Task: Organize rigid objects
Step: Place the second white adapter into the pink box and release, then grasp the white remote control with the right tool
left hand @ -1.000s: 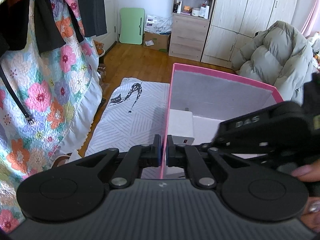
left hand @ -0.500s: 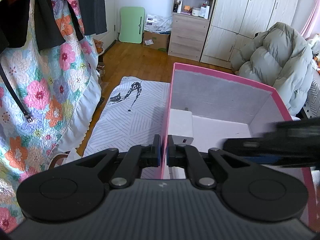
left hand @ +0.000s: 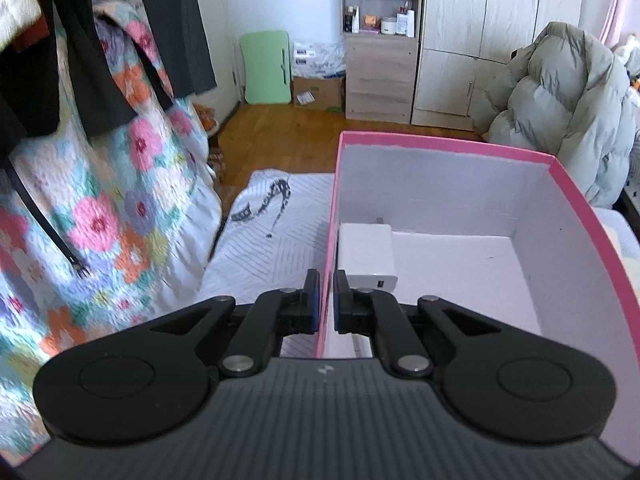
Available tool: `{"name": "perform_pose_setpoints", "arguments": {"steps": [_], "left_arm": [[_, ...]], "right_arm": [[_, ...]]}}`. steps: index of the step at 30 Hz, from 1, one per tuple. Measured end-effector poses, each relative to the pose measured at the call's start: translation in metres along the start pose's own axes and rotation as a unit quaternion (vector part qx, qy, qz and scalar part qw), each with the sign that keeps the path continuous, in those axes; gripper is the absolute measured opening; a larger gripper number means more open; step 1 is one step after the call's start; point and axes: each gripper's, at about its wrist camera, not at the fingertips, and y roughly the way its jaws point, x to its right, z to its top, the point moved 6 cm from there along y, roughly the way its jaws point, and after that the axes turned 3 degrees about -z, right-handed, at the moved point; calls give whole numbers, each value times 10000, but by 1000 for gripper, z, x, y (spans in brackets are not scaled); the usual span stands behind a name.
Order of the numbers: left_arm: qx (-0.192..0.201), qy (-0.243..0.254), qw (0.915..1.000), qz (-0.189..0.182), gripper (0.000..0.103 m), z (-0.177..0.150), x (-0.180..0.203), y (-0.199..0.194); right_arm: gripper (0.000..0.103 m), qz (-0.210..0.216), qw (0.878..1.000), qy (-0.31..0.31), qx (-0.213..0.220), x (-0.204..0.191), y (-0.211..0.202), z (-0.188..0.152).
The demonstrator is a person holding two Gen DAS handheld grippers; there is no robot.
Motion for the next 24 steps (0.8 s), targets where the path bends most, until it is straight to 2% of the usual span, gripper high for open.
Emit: {"name": "perform_pose_setpoints", "arguments": {"steps": [3,9,13,20,22,23,24], "left_arm": [[129,164,9997,128,5,1,5,-3],[203,106,9997,81,5,2,5,-6],[331,151,9993,97,5,1,6,-10],[350,263,9989,179,5,1,9,-10],[347,256,9989,171,5,1,10,-10],[347,257,9989,171,5,1,10,-10],[350,261,9989,172,5,1,10,-10]], "right_arm": [[66,8,9999,-75,-99,14,5,-31],[67,-626,9960,339,-546,51,31,-75],[67,-1132,9911,394,-581,66,47,-84],[67,-1475,9871,376,-500,72,61,-87],[66,-1455,9871,439,-503,76,62,-92],[58,-1416,9877,430,-496,76,62,-93],[45,-1436,9878,371,-475,76,61,-95]]}}
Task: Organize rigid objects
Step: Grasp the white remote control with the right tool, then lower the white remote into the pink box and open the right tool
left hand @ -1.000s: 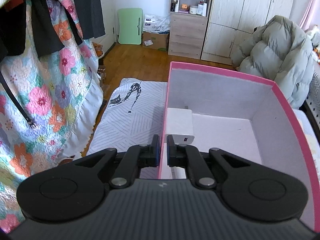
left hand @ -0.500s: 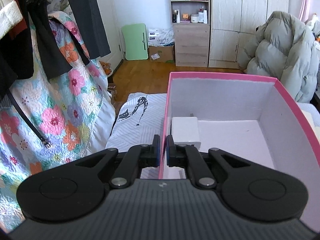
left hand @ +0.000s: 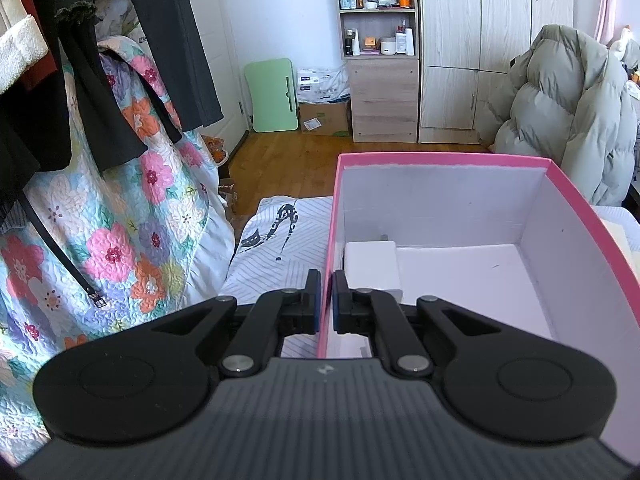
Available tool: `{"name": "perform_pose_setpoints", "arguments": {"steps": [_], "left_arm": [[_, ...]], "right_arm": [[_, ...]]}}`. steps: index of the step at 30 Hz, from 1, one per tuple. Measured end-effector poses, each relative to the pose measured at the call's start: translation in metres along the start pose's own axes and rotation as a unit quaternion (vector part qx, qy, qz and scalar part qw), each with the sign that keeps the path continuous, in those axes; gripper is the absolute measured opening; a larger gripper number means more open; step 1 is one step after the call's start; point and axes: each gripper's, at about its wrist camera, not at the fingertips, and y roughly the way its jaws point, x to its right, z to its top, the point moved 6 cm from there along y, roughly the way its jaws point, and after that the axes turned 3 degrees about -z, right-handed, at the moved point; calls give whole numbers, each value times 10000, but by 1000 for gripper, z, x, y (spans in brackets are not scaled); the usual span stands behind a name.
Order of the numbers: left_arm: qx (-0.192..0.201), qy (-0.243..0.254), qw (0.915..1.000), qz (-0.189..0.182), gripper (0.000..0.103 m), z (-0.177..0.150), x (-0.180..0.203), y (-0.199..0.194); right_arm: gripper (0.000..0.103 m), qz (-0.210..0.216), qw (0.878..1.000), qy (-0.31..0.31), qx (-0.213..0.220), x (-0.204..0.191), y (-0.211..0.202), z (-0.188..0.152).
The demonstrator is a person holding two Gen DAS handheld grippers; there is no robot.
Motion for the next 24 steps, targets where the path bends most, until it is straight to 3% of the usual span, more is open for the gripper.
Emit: {"name": "perform_pose_setpoints", "arguments": {"steps": [5,8,13,16,19,22,24], "left_arm": [[-65,-136,9998,-102,5,0,-4,2],[-95,-229,9996,-164,5,-1,-6,4],[-137,-208,9996,-153,5,-2,-7,5],[-192,-184,9996,-120,5,-2,-7,7],[-201,-169,9996,-96,5,-2,-6,8],[-205,-216,9995,-129,5,-2,-7,8],[-212,-324,9990,-205,4,-2,-10,8]], "right_arm": [[44,202,9995,1,225,-1,-18,-4],[44,-32,9996,-97,264,-2,-20,-5],[44,257,9983,94,509,-12,-40,3],[44,741,9939,122,812,-33,-66,17],[44,1511,9847,14,868,-67,-86,35],[44,2219,9737,-147,503,-108,-86,49],[44,2443,9696,-62,-73,-132,-69,56]]}}
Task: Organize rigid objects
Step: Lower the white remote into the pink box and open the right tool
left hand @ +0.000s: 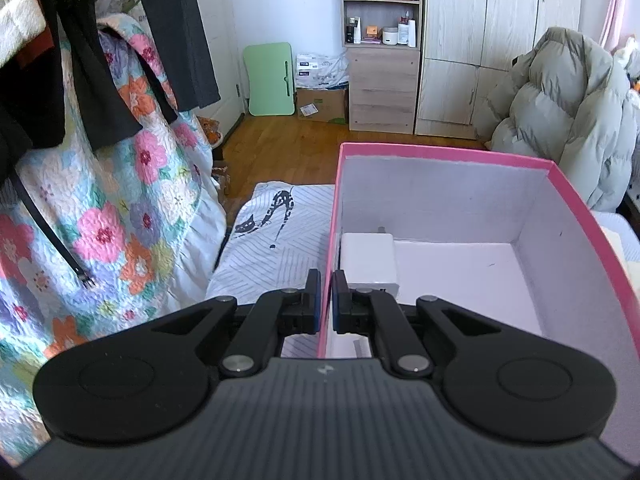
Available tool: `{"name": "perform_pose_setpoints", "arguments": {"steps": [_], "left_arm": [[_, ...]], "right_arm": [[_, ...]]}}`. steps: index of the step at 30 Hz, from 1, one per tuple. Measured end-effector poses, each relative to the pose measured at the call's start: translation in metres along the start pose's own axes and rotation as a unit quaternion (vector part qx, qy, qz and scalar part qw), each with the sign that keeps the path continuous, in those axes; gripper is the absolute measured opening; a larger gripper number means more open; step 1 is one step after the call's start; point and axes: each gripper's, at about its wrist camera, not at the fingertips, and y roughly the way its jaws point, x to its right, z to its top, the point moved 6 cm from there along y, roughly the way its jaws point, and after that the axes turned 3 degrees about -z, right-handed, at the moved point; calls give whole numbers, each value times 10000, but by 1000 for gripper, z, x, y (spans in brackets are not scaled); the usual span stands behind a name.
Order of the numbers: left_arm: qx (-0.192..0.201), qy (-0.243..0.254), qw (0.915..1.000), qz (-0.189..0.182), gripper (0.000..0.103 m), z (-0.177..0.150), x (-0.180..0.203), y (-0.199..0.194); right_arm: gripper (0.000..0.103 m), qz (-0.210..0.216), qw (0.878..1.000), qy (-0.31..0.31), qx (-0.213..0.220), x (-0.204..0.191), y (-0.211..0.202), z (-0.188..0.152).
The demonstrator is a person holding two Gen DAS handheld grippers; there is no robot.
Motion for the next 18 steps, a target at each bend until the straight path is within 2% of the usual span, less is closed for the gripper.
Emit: {"name": "perform_pose_setpoints", "arguments": {"steps": [4,7,9,10,14,16,18], "left_arm": [[-9,-226,9996,-168,4,0,-5,0],[-25,-304,9993,-227,4,0,-7,0],[-42,-332,9991,-257,4,0,-7,1],[-44,-363,9989,-287,4,0,-7,0],[-46,-492,9980,-386,4,0,-10,1],[-49,-555,9974,-446,4,0,-11,1],[-71,-579,9974,-429,4,0,-12,1]], "right_arm": [[42,277,9945,461,-902,-9,55,3],[44,315,9914,501,-1168,-20,85,7],[44,601,9835,861,-1470,-22,107,5],[44,610,9804,974,-1599,-21,117,4],[44,-48,9844,713,-1607,-23,145,-4],[44,35,9817,828,-1716,-25,150,-2],[44,-165,9814,731,-1767,-29,153,-2]]}}
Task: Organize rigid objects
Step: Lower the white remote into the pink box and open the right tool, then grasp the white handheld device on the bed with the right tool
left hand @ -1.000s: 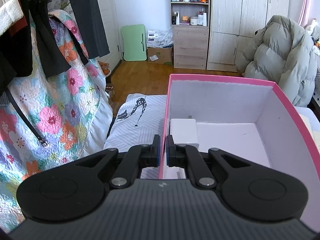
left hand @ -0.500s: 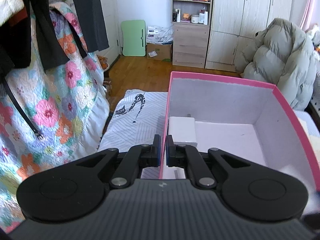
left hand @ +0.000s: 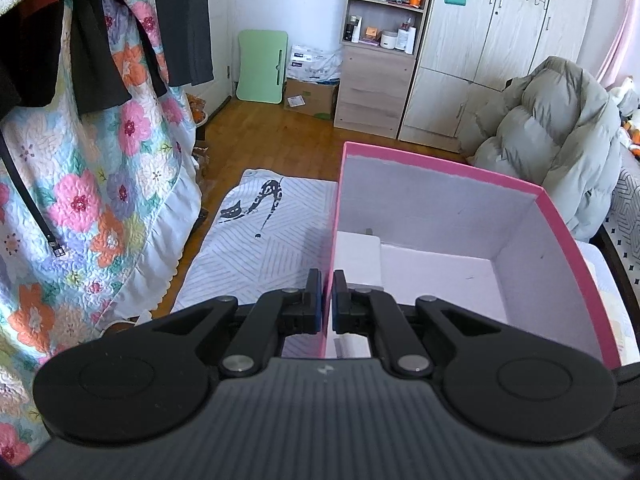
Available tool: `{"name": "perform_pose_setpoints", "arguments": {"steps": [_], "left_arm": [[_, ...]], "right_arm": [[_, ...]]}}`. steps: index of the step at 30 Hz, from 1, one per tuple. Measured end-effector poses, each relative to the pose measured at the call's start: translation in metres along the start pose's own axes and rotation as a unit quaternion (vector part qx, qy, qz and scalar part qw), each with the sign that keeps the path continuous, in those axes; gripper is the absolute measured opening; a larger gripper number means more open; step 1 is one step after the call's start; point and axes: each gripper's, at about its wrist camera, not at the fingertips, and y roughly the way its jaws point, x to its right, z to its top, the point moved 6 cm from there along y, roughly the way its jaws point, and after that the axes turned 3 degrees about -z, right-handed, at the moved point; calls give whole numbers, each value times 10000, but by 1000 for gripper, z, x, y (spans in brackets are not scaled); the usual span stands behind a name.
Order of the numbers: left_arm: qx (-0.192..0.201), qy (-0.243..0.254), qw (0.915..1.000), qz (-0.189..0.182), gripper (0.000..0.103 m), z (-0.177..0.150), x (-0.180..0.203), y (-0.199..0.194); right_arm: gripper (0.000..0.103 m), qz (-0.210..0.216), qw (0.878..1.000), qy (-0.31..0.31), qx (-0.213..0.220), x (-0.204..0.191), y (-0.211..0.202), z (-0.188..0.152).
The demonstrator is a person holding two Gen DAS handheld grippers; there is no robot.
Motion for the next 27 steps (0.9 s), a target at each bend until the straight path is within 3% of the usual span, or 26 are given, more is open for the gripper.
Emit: {"name": "perform_pose_setpoints", "arguments": {"steps": [3,7,9,15,19,23,27], "left_arm": [[-5,-47,10000,-21,4,0,-1,0],[-5,-89,9999,-49,4,0,-2,0],[-5,-83,10000,-43,4,0,-2,0],[-5,22,10000,30,4,0,1,0],[-16,-277,9995,-158,5,1,-6,1],[-30,-71,10000,-11,5,0,0,1],[-26,138,9997,209,6,1,5,1]], "right_arm": [[46,-394,9991,-173,-55,-1,6,4],[46,266,9971,549,-449,3,14,5],[48,367,9968,601,-378,3,11,3],[50,205,9988,-49,432,-1,-47,-13],[50,609,9878,-458,1356,6,-109,-28],[50,547,9765,-337,2057,42,-160,-43],[50,91,9742,92,2255,92,-179,-57]]}}
